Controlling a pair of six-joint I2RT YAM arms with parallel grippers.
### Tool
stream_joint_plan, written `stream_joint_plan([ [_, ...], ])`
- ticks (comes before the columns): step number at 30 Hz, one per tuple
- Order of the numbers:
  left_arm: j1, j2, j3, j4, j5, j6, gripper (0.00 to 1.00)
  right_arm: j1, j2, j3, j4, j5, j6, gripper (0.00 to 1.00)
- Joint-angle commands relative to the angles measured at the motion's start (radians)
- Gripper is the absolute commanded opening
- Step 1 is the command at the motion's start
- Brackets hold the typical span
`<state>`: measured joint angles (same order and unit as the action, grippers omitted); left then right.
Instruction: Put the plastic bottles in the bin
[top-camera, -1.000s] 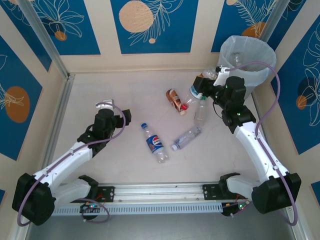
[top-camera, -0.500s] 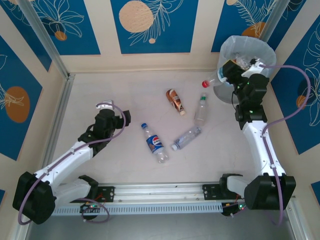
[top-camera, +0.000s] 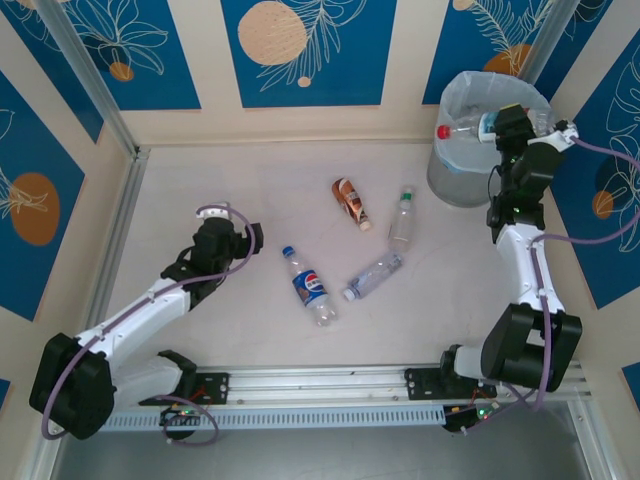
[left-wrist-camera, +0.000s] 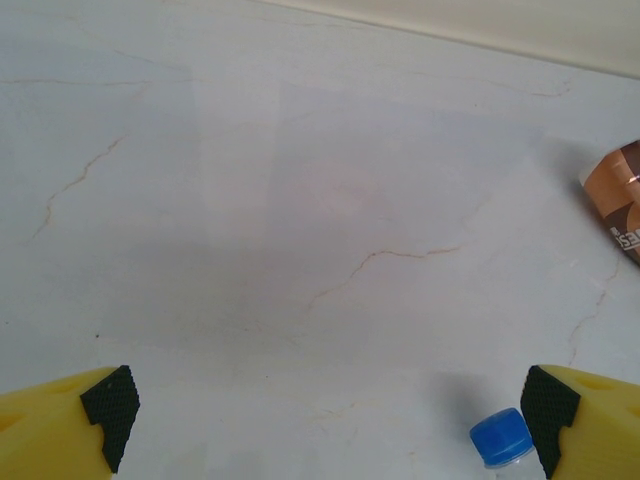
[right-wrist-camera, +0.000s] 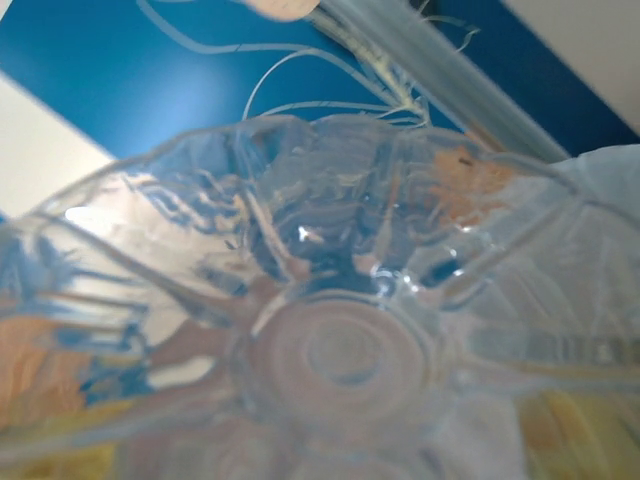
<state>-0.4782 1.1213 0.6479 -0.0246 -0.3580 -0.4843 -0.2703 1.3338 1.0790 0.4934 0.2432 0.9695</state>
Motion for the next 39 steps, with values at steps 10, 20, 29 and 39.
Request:
stream_joint_plan([
  [10, 0.009, 0.024, 0.025, -0.015, 0.028, -0.052, 0.99, -0.099, 0.137, 0.061, 0.177, 0.062, 0.285, 0.35],
  [20, 0.009, 0.041, 0.051, -0.038, 0.051, -0.048, 0.99, -0.048, 0.22, 0.093, 0.244, 0.13, 0.134, 0.38],
  [29, 0.009, 0.029, 0.045, -0.061, 0.048, -0.048, 0.99, -0.041, 0.362, 0.102, 0.443, 0.168, 0.159, 0.38],
  [39, 0.009, 0.029, 0.044, -0.067, 0.047, -0.052, 0.99, -0.025, 0.466, 0.183, 0.406, 0.153, 0.175, 0.4],
])
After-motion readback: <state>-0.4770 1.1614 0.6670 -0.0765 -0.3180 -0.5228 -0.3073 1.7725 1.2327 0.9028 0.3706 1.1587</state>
